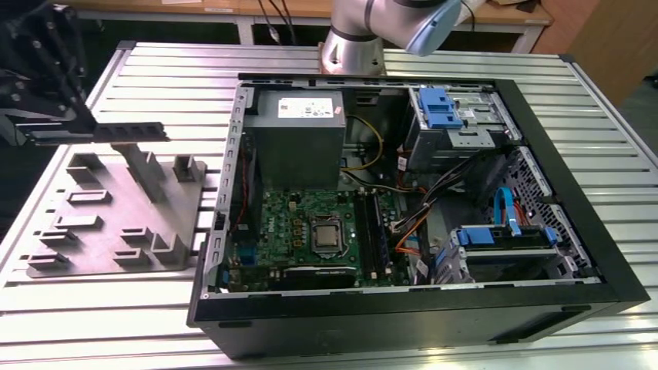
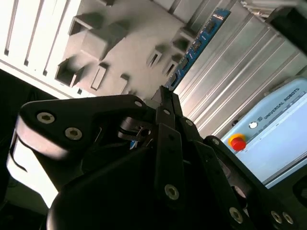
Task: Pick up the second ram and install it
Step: 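Pick up the second ram and move it above second insertion slot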
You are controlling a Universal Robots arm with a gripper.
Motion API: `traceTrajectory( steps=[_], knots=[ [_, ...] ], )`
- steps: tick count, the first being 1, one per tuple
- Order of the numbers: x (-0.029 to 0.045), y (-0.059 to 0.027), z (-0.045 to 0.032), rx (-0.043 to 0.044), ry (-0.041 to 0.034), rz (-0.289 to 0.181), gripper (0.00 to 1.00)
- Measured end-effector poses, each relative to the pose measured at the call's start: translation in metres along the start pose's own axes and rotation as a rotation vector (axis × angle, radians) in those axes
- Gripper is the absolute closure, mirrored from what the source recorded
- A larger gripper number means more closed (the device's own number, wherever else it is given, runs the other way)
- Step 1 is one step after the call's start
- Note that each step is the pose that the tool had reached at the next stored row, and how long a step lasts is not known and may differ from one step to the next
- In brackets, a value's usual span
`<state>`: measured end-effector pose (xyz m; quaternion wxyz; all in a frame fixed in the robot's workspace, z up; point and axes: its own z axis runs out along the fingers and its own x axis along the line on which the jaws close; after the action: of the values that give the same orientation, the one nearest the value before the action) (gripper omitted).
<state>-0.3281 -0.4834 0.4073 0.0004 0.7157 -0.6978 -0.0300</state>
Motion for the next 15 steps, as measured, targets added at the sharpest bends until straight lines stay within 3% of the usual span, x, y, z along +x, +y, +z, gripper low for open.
traceTrajectory(
  steps=[15],
  knots=[
    [0.0017, -0.0682, -0.0020, 0.0000, -0.0001, 0.000, 0.88]
  ],
)
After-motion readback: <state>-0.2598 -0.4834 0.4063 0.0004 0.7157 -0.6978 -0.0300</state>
